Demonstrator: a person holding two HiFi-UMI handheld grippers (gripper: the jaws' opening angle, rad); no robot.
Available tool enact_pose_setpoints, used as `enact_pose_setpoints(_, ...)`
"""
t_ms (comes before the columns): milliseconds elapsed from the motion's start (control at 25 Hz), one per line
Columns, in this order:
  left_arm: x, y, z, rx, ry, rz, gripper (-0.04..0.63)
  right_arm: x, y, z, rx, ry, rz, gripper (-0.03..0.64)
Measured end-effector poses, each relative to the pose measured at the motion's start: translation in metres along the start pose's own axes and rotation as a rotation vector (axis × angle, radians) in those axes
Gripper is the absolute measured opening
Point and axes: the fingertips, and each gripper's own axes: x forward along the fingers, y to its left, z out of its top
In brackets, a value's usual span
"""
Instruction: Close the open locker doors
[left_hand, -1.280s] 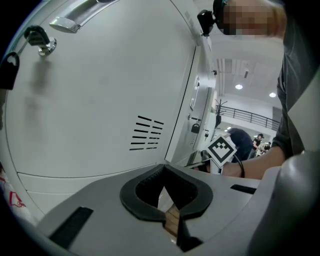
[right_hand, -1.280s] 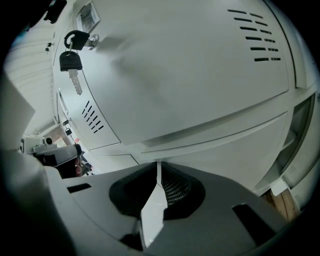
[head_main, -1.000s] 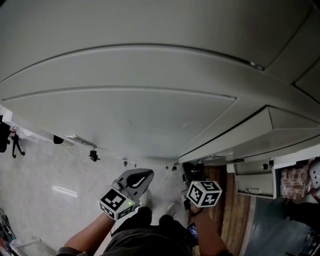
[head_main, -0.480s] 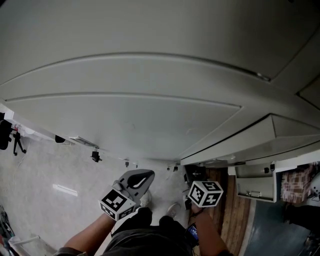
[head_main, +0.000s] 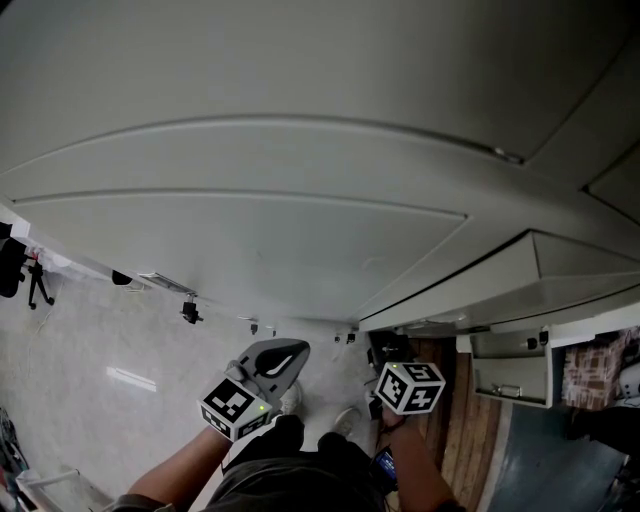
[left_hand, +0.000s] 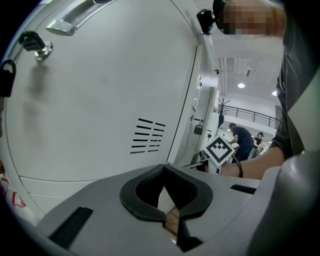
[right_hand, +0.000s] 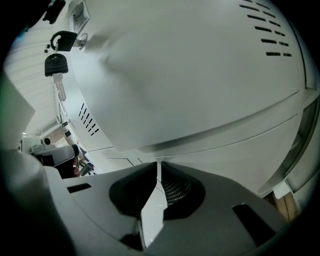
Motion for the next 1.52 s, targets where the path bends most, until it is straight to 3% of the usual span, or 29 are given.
enact_pose_setpoints(360, 0.007, -0.026, 0.0, 0.011, 0.01, -0.002, 0.009, -0.027, -0.013, -0.01, 0.009, 0.006, 0.007, 0.031)
enact_pose_setpoints(600, 0.018, -0.072, 0.005, 0.038, 0.025, -0.013, 0.009, -0.076, -0.021, -0.014, -0.011, -0.022, 0.032, 0.031)
enact_pose_setpoints(920, 0.036, -0.141, 0.02, 0.111, -0.036, -0.016, 0.009, -0.161, -0.048, -0.02, -0.014, -0.092, 0.045, 0.031)
enact_pose_setpoints(1160, 0.049, -0.181, 0.025, 0.133, -0.046, -0.089, 0.009, -0.207, -0.071, -0.026, 0.014, -0.151, -0.008, 0.031)
enact_pose_setpoints(1520, 0.065, -0.2, 0.023, 0.185, -0.021, -0.264, 0.009, -0.241, -0.085, -0.039, 0.086, -0.223, -0.174, 0.031)
